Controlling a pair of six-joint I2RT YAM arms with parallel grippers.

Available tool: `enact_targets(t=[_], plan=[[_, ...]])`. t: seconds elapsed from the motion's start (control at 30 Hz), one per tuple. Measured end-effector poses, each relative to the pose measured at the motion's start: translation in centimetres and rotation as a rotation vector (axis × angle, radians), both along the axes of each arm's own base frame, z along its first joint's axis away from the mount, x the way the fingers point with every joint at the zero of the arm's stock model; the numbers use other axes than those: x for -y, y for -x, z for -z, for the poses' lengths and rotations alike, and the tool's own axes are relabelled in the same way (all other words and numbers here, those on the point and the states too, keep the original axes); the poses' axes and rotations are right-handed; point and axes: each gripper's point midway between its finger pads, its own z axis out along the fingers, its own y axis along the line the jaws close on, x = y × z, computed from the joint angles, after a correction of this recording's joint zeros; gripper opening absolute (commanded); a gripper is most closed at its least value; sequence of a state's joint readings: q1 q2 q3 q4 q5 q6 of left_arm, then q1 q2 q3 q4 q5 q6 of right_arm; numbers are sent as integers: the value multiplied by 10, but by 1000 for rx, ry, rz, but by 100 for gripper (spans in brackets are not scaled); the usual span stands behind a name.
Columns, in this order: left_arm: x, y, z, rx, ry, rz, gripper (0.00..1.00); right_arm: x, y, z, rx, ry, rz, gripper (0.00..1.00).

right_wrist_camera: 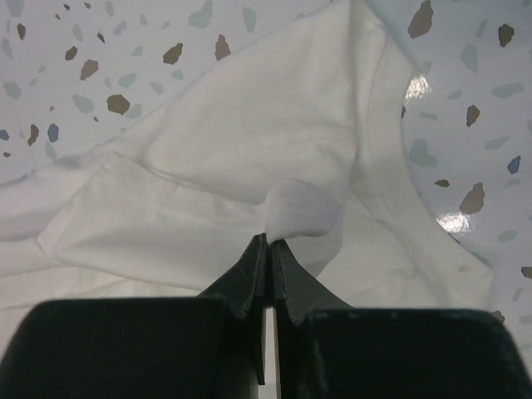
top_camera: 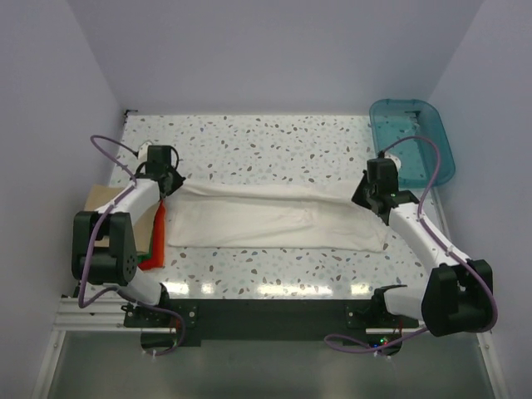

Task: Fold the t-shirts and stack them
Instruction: Fold the tshirt

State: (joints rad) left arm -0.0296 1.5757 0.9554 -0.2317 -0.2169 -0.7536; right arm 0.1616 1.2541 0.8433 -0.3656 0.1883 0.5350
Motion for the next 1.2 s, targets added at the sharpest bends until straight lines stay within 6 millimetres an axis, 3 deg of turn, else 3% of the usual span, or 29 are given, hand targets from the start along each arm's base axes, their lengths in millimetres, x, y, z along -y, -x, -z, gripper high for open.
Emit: enact_targets(t=[0.13,0.2,0.23,0.27,0.33,0.37,0.43,0.73,0.97,1.2], plan=[[0,10,4,3,13,-15,0,-2,16,16,-30,-22,-7,0],[0,15,7,4,17,-19,10,-3,25,24,-46,-33,-8,0],[0,19,10,5,20,-23,20,-4,29,28,-53,-42,-13,0],[1,22,12,7,25,-27,28,-5,33,33,-62,-48,-15,10],[0,31,14,11,29,-34,49,-8,39,38,-68,-68,-23,21],[0,36,15,13,29,-35,53,-9,43,40,-68,-75,-24,34],[0,44,14,28,38,-46,56,-10,49,42,-68,-89,-32,40],[1,45,1,97,49,-45,49,-13,53,19,34,-115,-49,45],[3,44,10,49,49,-59,38,-12,60,28,16,-112,-51,45],[5,33,14,1,37,-77,34,-11,61,28,20,-107,-55,45]])
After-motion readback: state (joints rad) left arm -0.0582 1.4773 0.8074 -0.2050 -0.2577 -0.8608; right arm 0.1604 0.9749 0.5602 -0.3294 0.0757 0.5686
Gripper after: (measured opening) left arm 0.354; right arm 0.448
